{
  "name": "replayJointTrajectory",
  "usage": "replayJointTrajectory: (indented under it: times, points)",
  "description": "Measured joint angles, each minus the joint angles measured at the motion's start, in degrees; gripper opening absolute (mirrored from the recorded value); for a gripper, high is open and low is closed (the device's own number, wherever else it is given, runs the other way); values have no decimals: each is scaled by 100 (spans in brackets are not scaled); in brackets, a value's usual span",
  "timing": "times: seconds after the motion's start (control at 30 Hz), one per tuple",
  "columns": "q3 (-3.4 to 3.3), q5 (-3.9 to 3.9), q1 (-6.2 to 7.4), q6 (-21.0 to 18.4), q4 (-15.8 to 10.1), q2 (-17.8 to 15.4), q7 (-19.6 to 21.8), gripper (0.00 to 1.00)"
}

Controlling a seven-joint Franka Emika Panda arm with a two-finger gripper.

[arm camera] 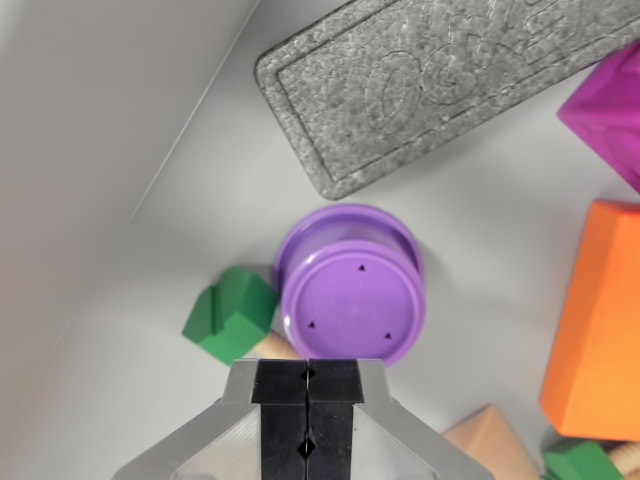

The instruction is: Pick an object from the bin

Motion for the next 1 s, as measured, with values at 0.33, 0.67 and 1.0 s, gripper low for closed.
replayJointTrajectory:
  times: [0.33,0.67,1.0]
  points:
    - [34,110,-17,-429,-24,-434,-75,0]
    - [47,232,-19,-984,-6,-933,-162,0]
    - [50,329,-18,-1592,117,-1387,-238,0]
